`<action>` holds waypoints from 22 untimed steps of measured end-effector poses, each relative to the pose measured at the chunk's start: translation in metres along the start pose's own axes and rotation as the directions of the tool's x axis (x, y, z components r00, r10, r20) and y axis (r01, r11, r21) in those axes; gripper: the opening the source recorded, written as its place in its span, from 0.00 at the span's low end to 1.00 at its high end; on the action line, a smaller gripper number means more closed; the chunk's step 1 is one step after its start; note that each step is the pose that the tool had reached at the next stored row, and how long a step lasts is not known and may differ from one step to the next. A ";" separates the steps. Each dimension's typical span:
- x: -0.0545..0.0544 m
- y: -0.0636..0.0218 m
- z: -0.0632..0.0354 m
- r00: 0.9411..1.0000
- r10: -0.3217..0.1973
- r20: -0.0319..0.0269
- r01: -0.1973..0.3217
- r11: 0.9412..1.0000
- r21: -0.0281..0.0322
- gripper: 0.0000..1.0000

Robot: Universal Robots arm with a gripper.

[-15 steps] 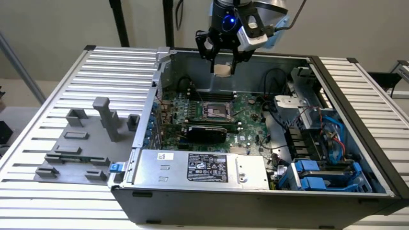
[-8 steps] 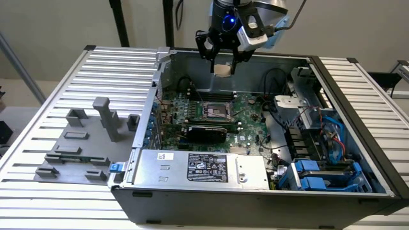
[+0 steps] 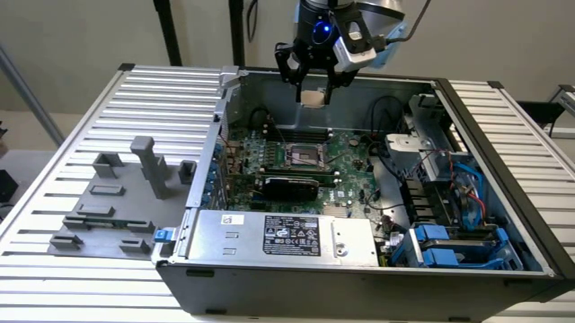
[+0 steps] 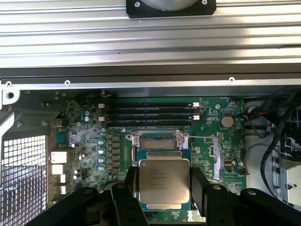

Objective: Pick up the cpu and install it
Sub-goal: 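Place the cpu into insertion slot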

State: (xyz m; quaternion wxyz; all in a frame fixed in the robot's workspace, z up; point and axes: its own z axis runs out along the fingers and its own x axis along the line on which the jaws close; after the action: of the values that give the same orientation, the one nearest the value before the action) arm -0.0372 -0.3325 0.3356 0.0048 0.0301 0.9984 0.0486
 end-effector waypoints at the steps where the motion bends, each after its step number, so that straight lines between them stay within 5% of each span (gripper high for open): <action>1: 0.000 0.0000 0.0001 1.000 0.019 0.002 -0.019 1.000 0.000 0.55; 6: 0.000 -0.0001 0.0006 0.994 0.109 0.011 -0.109 0.994 0.000 0.55; 11: 0.000 -0.0002 0.0011 0.980 0.198 0.020 -0.198 0.980 -0.001 0.55; 17: 0.000 -0.0002 0.0017 0.953 0.303 0.030 -0.303 0.953 -0.003 0.55; 22: 0.000 -0.0002 0.0022 0.921 0.388 0.039 -0.388 0.921 -0.005 0.55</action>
State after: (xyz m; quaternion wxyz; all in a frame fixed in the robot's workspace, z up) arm -0.0372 -0.3325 0.3335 0.0144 0.2283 0.9724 0.0468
